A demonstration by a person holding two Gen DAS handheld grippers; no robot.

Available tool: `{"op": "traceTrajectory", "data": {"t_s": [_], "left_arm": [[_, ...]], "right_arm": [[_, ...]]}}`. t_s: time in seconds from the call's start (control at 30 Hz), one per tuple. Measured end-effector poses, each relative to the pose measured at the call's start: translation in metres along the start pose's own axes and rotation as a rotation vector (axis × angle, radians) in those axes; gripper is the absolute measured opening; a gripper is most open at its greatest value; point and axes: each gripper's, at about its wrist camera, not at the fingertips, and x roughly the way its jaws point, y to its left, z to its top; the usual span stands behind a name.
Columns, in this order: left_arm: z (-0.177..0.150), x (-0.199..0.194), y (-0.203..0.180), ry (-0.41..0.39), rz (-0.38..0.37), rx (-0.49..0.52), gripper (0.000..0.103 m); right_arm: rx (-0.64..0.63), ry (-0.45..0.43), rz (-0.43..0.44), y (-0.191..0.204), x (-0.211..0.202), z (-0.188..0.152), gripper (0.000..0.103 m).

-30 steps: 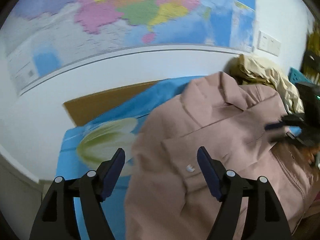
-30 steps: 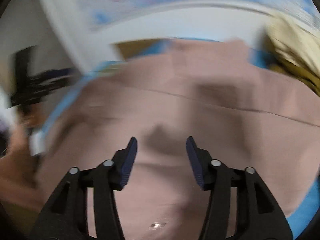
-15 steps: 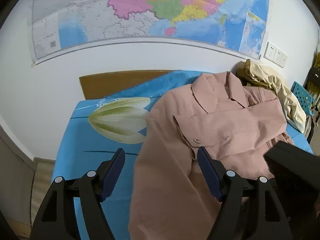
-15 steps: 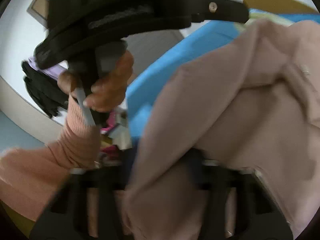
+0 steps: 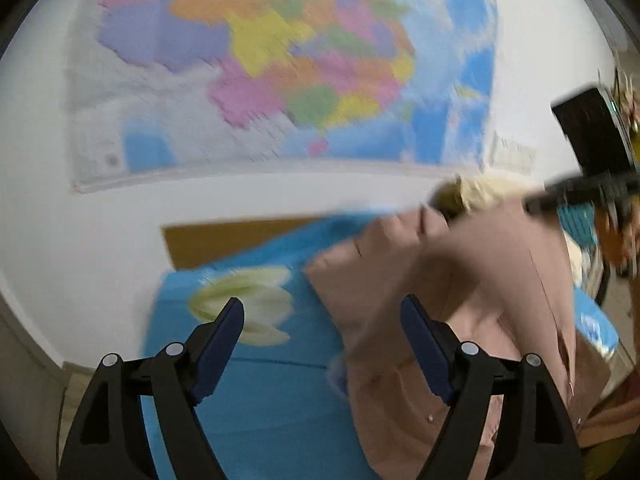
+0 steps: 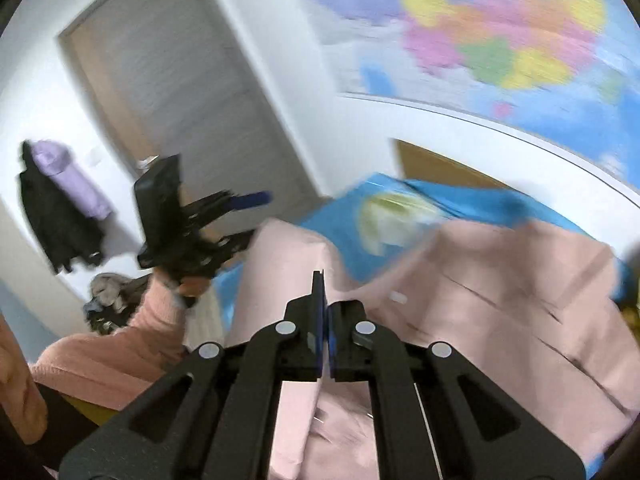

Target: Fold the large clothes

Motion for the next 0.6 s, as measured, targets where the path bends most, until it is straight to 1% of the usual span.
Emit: {"op": "traceTrajectory", "data": {"t_s": [0.03, 0.07, 0.1, 0.17, 0.2, 0.23, 0.27, 0.33, 0.37, 0.43, 0.47, 0.5, 0.6], "left_arm": [[-0.004, 0.017, -0.007, 0.04, -0.022, 0.014, 0.077], [-0.008, 0.03, -0.013, 0.072, -0.036, 0.027, 0.077], [-0.012, 0.043, -0.019, 0.102, -0.05, 0.039, 0.076], [-0.02, 0.072, -0.031, 0.167, -0.084, 0.062, 0.074], [-0.022, 0.083, -0.036, 0.191, -0.088, 0.073, 0.073], [-0.025, 0.095, -0.043, 0.214, -0.085, 0.091, 0.073], [-0.027, 0.103, -0.047, 0.226, -0.074, 0.108, 0.073], [-0.028, 0.118, -0.054, 0.244, -0.042, 0.135, 0.072], [-0.028, 0.124, -0.056, 0.25, -0.042, 0.139, 0.071], [-0.026, 0.131, -0.058, 0.252, -0.045, 0.143, 0.066], [-0.025, 0.133, -0.058, 0.254, -0.04, 0.146, 0.065], [-0.024, 0.136, -0.059, 0.257, -0.031, 0.151, 0.065], [-0.021, 0.144, -0.061, 0.266, -0.009, 0.161, 0.065]], "right_arm": [[0.031, 0.017, -0.051, -0.016, 0.003, -0.006, 0.005], [0.056, 0.031, -0.075, -0.027, 0.005, -0.017, 0.006], [0.114, 0.04, -0.091, -0.046, 0.01, -0.027, 0.006], [0.177, 0.066, -0.144, -0.076, 0.019, -0.05, 0.022], [0.203, 0.057, -0.164, -0.079, 0.024, -0.062, 0.05], [0.235, 0.036, -0.197, -0.088, 0.023, -0.075, 0.075], [0.254, 0.017, -0.208, -0.092, 0.021, -0.09, 0.079], [0.3, -0.009, -0.174, -0.094, 0.021, -0.114, 0.08], [0.322, -0.015, -0.155, -0.098, 0.024, -0.128, 0.08], [0.332, -0.008, -0.162, -0.096, 0.037, -0.146, 0.081], [0.33, 0.003, -0.165, -0.092, 0.038, -0.149, 0.081], [0.322, 0.016, -0.174, -0.088, 0.048, -0.154, 0.081], [0.323, 0.028, -0.183, -0.08, 0.065, -0.16, 0.081]]}}
